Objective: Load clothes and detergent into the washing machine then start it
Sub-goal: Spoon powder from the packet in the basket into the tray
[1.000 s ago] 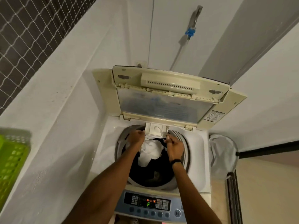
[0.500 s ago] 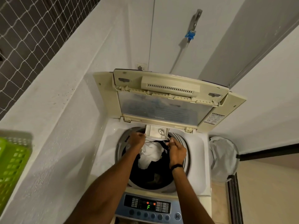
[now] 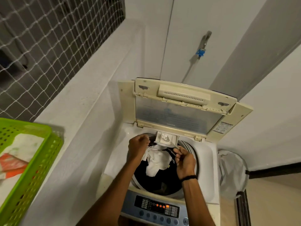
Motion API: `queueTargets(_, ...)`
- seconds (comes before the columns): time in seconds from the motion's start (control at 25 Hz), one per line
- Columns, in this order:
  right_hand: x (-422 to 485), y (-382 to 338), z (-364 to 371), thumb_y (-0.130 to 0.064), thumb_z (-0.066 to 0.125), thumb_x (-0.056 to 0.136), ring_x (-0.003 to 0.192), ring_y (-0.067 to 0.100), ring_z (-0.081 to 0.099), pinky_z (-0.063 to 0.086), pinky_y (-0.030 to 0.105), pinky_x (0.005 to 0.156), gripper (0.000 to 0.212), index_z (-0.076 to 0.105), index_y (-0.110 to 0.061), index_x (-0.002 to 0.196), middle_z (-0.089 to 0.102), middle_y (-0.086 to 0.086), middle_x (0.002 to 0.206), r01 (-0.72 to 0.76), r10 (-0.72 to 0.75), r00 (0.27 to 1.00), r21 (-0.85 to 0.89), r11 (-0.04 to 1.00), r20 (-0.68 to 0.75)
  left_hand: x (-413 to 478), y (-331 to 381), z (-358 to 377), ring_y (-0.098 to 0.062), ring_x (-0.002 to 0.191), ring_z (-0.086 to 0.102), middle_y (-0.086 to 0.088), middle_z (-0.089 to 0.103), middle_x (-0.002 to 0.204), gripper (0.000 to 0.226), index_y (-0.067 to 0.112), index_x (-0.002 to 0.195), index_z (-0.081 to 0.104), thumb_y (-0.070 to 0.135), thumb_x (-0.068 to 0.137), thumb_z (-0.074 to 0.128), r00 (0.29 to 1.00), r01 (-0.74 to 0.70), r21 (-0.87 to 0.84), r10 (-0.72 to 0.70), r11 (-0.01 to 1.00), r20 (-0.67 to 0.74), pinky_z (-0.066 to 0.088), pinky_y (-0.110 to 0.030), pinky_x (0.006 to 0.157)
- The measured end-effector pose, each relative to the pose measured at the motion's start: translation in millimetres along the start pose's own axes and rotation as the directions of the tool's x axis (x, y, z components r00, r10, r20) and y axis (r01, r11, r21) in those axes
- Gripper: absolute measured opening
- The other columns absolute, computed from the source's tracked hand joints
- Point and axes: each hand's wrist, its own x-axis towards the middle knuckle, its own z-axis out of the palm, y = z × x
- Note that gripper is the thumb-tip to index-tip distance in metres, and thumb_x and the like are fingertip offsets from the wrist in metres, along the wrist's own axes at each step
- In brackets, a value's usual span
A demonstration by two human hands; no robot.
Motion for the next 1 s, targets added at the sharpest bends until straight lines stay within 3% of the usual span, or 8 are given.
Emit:
queueTargets(0.12, -26.1, 0.8, 16.1, -0.002, 0.049, 0.091, 0.046, 0.010, 0.049, 0.037, 0.015, 0.040, 0.016, 0.065, -0.004, 0.094, 0.068, 0.010, 0.071, 0.035, -0.035, 0.996, -0.004, 0.999, 0.083, -33.6, 24.2, -38.7, -0.018, 0.075, 0.071, -0.004, 0.074, 0.073, 0.012, 0.021, 0.072, 0.075, 0.020, 0.081, 0.068, 0.997, -0.057, -0.089, 0.053, 0.994, -0.054, 0.059, -0.032, 0.065)
queueTargets(0.2, -50.8, 0.0, 32.7, -0.002, 0.047, 0.092, 0.049, 0.010, 0.053, 0.039, 0.015, 0.041, 0.016, 0.063, -0.004, 0.092, 0.067, 0.010, 0.069, 0.049, -0.046, 0.983, -0.009, 0.999, 0.177, -57.5, 41.5, -67.3, -0.019, 0.075, 0.069, -0.011, 0.073, 0.077, 0.011, 0.020, 0.075, 0.074, 0.023, 0.082, 0.068, 0.989, -0.134, -0.126, 0.124, 0.983, -0.081, 0.058, -0.044, 0.079)
queueTargets(0.36, -108.0, -2.3, 74.5, 0.000, 0.041, 0.094, 0.045, 0.008, 0.050, 0.035, 0.013, 0.039, 0.024, 0.063, -0.003, 0.086, 0.065, 0.008, 0.062, 0.049, -0.029, 0.929, -0.044, 0.998, 0.369, -107.4, 83.6, -125.4, -0.021, 0.085, 0.074, -0.006, 0.077, 0.085, 0.011, 0.021, 0.090, 0.077, 0.016, 0.089, 0.068, 0.951, -0.299, -0.208, 0.273, 0.931, -0.147, 0.058, -0.047, 0.090)
queueTargets(0.56, -200.2, 19.6, 142.2, -0.002, 0.043, 0.095, 0.048, 0.008, 0.049, 0.038, 0.013, 0.041, 0.022, 0.066, -0.004, 0.092, 0.064, 0.006, 0.066, 0.102, 0.104, 0.766, -0.279, 0.955, 0.635, -183.3, 130.2, -227.8, -0.023, 0.091, 0.074, -0.009, 0.077, 0.095, 0.017, 0.008, 0.107, 0.073, 0.013, 0.092, 0.066, 0.836, -0.520, -0.218, 0.439, 0.826, -0.329, 0.059, -0.036, 0.086)
queueTargets(0.72, -254.3, 49.1, 180.1, -0.004, 0.047, 0.094, 0.055, 0.014, 0.047, 0.037, 0.019, 0.048, 0.025, 0.072, 0.001, 0.094, 0.068, 0.015, 0.073, 0.341, 0.118, 0.583, -0.374, 0.863, 0.804, -232.3, 135.3, -303.8, -0.024, 0.092, 0.073, -0.010, 0.076, 0.095, 0.015, 0.011, 0.105, 0.073, 0.013, 0.095, 0.062, 0.741, -0.599, -0.127, 0.487, 0.790, -0.463, 0.059, -0.033, 0.082)
queueTargets(0.88, -286.8, 85.5, 204.6, -0.004, 0.058, 0.091, 0.054, 0.017, 0.050, 0.040, 0.024, 0.052, 0.019, 0.077, -0.005, 0.090, 0.074, 0.013, 0.071, 0.713, 0.107, 0.360, -0.348, 0.608, 0.927, -243.5, 113.8, -359.6, -0.015, 0.085, 0.073, -0.001, 0.078, 0.088, 0.014, 0.018, 0.100, 0.074, 0.013, 0.095, 0.062, 0.670, -0.567, -0.098, 0.388, 0.818, -0.633, 0.058, -0.026, 0.082)
queueTargets(0.92, -290.7, 96.2, 206.7, -0.008, 0.060, 0.089, 0.055, 0.014, 0.055, 0.043, 0.025, 0.056, 0.018, 0.078, -0.009, 0.090, 0.076, 0.007, 0.071, 0.822, 0.095, 0.284, -0.293, 0.489, 0.954, -243.1, 108.2, -368.1, -0.010, 0.082, 0.073, 0.002, 0.078, 0.086, 0.014, 0.016, 0.102, 0.074, 0.013, 0.095, 0.063, 0.659, -0.552, -0.100, 0.359, 0.828, -0.661, 0.058, -0.023, 0.080)
queueTargets(1.0, -296.6, 118.8, 207.9, -0.018, 0.059, 0.083, 0.063, 0.012, 0.068, 0.052, 0.025, 0.062, 0.021, 0.079, -0.019, 0.090, 0.077, -0.002, 0.074, 0.985, 0.021, 0.074, -0.077, 0.152, 0.997, -240.9, 95.5, -380.7, -0.007, 0.078, 0.073, 0.004, 0.077, 0.082, 0.012, 0.017, 0.100, 0.074, 0.014, 0.094, 0.064, 0.644, -0.519, -0.089, 0.320, 0.850, -0.695, 0.058, -0.025, 0.082)
